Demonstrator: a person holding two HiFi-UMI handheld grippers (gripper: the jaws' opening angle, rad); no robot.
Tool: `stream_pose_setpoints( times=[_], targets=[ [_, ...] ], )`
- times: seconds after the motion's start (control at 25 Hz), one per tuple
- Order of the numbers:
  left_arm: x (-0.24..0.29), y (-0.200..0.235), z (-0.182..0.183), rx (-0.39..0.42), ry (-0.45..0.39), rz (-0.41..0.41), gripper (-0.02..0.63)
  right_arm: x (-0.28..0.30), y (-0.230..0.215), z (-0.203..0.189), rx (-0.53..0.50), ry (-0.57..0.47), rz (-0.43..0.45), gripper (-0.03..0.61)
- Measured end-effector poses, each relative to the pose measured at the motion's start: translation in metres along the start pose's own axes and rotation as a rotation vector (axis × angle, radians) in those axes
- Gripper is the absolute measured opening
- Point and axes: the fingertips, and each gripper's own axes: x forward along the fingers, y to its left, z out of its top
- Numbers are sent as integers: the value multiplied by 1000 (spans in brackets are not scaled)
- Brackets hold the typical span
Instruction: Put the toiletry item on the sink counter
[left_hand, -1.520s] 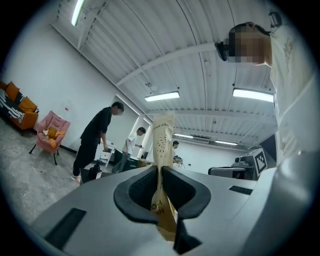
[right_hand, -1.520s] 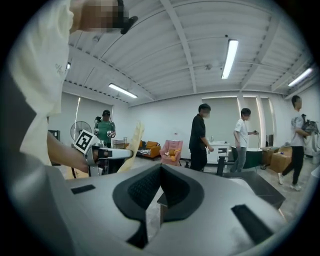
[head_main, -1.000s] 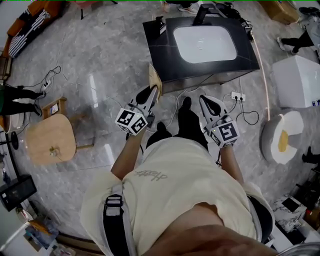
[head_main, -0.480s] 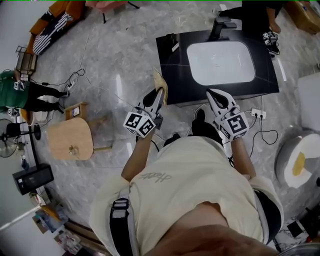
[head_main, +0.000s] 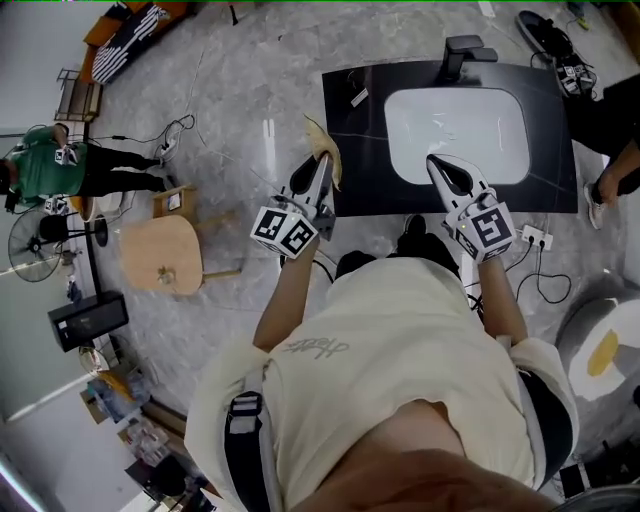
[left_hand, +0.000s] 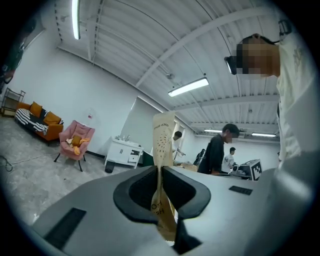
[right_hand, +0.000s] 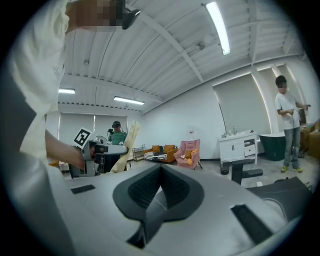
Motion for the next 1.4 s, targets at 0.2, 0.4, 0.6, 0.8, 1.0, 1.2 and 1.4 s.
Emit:
stream_pose_setpoints(
  times=[0.2,0.4,0.6,0.8,1.0,1.2,1.4],
  targets=[
    [30,3,-2,-23,10,33,35,-1,-35,-17,39,22,2,-5],
    [55,7,-2,-21,37,37,35,3,-53,-36,71,52,15,-5],
    [64,22,5,-53,30,54,35,16,-61,-31,70,46,25,-5],
    [68,45,5,-174,-9,67,35,28,-62,-34,61,51,13,-5],
    [63,82,-17,-242,34,96,35,38,-53,-23,41,62,0,-5],
    [62,109,-60,-336,145,127,35,53,-47,-7,-2,51,-11,-6],
    [60,118,-89,-440,198,99,35,64,-37,-9,1,61,-5,-5]
  ],
)
